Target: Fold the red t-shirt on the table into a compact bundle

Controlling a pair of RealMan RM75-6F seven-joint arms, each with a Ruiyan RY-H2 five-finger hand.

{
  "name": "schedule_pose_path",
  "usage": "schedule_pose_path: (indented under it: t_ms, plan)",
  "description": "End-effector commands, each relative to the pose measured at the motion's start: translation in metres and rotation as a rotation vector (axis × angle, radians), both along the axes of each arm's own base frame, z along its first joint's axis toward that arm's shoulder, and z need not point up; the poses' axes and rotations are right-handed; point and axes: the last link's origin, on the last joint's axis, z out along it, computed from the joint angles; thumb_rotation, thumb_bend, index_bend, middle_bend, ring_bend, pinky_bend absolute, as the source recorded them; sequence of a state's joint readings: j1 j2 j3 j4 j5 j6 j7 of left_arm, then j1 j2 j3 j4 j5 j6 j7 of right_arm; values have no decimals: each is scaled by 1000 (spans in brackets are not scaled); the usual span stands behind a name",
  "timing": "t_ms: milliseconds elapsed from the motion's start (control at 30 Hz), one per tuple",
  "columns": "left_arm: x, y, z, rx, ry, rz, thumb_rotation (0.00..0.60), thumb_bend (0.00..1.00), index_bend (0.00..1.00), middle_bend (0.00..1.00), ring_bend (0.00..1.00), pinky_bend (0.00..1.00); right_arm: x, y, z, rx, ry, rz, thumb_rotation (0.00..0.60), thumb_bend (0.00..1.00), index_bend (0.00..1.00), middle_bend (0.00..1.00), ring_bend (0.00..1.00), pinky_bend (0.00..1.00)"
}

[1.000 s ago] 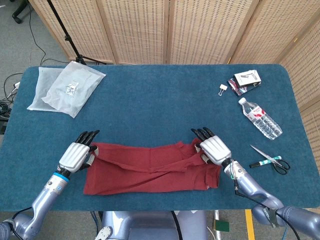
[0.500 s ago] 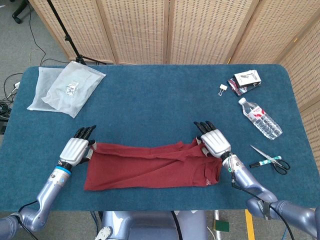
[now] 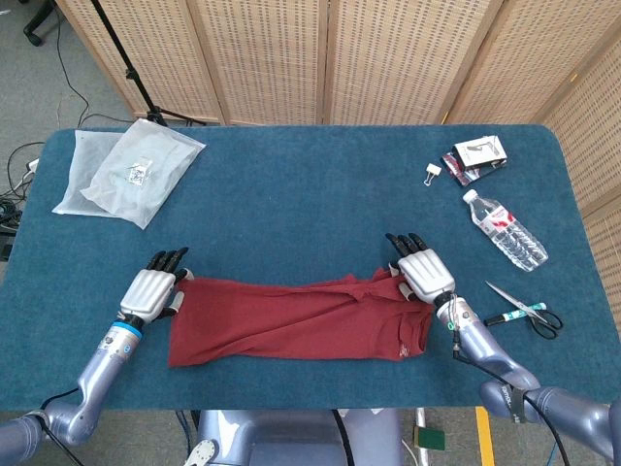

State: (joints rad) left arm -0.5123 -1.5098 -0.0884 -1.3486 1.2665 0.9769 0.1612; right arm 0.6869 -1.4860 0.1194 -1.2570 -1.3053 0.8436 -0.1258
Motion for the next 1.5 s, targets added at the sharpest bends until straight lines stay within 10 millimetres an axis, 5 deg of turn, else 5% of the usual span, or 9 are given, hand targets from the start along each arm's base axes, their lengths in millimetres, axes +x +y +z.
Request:
schedule_pose_path:
  t_ms: [33, 267, 367, 433, 500, 933, 1200, 1500]
  plan:
    - [1, 0, 2, 2, -6, 0, 600, 523, 0, 0, 0, 0, -1, -1, -1, 1, 4, -2, 600, 645, 669, 0, 0, 0]
    - [4, -3, 9, 0, -16, -11, 600, 522, 0, 0, 0, 0, -5, -2, -3, -1, 13, -13, 600, 628, 616, 0, 0, 0]
    - [7, -4, 15, 14, -33, -21, 600, 522, 0, 0, 0, 0, -7, -2, -3, -7, 3, -29, 600, 380, 169, 0, 0, 0]
    - [8, -5, 20, 23, -41, -27, 600, 522, 0, 0, 0, 0, -9, -3, -2, -22, 8, -43, 600, 196, 8, 0, 0, 0]
    - [10, -5, 25, 35, -48, -32, 600, 521, 0, 0, 0, 0, -9, -4, -1, -48, 16, -47, 600, 117, 0, 0, 0, 0]
    - [13, -1, 60, 105, -55, -36, 600, 524, 0, 0, 0, 0, -5, 5, 31, -203, 51, -95, 600, 22, 0, 0, 0, 0]
    - [8, 2, 74, 128, -50, -21, 600, 526, 0, 0, 0, 0, -11, 14, 74, -332, -15, -53, 600, 0, 0, 0, 0, 0]
    - [-4, 4, 77, 104, 31, -9, 600, 527, 0, 0, 0, 0, -27, 62, 116, -374, -93, -30, 600, 0, 0, 0, 0, 0]
